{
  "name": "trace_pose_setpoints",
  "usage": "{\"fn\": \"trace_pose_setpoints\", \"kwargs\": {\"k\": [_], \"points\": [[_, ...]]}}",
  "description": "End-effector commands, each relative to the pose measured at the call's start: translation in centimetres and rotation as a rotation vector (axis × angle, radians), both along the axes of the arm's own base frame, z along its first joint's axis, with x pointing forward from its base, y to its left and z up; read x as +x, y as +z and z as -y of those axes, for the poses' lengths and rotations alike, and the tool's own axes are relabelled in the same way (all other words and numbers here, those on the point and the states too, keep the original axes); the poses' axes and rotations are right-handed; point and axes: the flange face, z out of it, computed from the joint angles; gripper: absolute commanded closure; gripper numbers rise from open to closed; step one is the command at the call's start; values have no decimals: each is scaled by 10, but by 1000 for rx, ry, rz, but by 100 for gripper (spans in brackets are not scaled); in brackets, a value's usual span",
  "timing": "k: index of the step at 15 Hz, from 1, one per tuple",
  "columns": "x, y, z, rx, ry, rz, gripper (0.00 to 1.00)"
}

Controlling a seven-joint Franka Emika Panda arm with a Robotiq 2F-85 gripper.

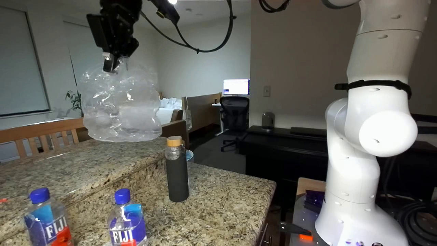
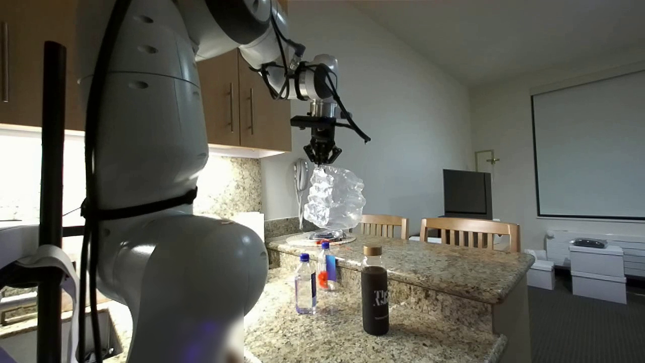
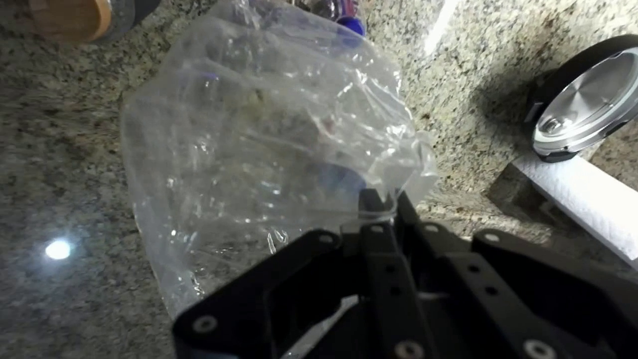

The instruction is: Put the plastic over the brown bottle

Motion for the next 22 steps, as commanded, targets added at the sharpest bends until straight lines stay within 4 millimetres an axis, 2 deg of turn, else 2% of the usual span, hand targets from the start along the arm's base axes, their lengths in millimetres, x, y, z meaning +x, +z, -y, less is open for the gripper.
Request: {"fn": "trace_pose_setpoints", "kwargs": {"k": [1,8,11,14,18,22], "points": [[-9,15,21,-52,-112,54,91],[-7,23,84,-127,-327,68,92],[-7,15,109,-136,-388,45,91],[-3,-3,131,-148,-426,5,92],[-1,-31,145,-155,-434,-51,91],[-2,-53,138,-164,-406,-82,91]]}}
